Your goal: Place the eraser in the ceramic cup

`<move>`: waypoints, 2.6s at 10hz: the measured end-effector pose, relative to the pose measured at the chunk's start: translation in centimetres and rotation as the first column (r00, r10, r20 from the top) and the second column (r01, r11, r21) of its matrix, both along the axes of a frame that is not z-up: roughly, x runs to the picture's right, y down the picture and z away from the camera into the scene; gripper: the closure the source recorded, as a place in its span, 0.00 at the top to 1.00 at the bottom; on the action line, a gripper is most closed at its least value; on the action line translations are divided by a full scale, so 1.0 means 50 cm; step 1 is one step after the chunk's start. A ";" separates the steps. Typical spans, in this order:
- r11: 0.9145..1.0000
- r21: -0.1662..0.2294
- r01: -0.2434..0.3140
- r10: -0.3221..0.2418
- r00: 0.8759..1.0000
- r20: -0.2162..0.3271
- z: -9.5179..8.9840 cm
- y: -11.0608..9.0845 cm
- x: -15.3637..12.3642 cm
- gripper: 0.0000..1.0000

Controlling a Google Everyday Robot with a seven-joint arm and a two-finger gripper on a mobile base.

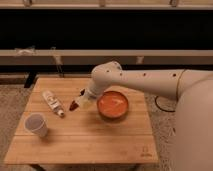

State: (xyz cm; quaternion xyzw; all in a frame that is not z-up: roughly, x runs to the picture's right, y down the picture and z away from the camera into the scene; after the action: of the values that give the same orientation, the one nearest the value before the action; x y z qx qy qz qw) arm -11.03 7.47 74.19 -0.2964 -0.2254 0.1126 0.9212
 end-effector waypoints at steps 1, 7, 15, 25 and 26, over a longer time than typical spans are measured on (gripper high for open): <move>1.000 -0.005 0.004 -0.004 1.000 0.021 -0.022 0.012 -0.004 0.00; 0.992 0.029 0.119 -0.123 0.971 0.204 -0.161 0.102 -0.111 0.00; 0.992 0.026 0.122 -0.125 0.970 0.209 -0.159 0.103 -0.111 0.00; 0.968 0.068 0.242 -0.248 0.868 0.431 -0.173 0.066 -0.296 0.00; 0.959 0.073 0.273 -0.276 0.847 0.455 -0.181 0.075 -0.332 0.00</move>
State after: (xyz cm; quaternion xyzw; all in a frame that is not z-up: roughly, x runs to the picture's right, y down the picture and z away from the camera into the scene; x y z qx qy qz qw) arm -27.62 11.19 65.14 -0.3410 -0.3931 -0.0942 0.8487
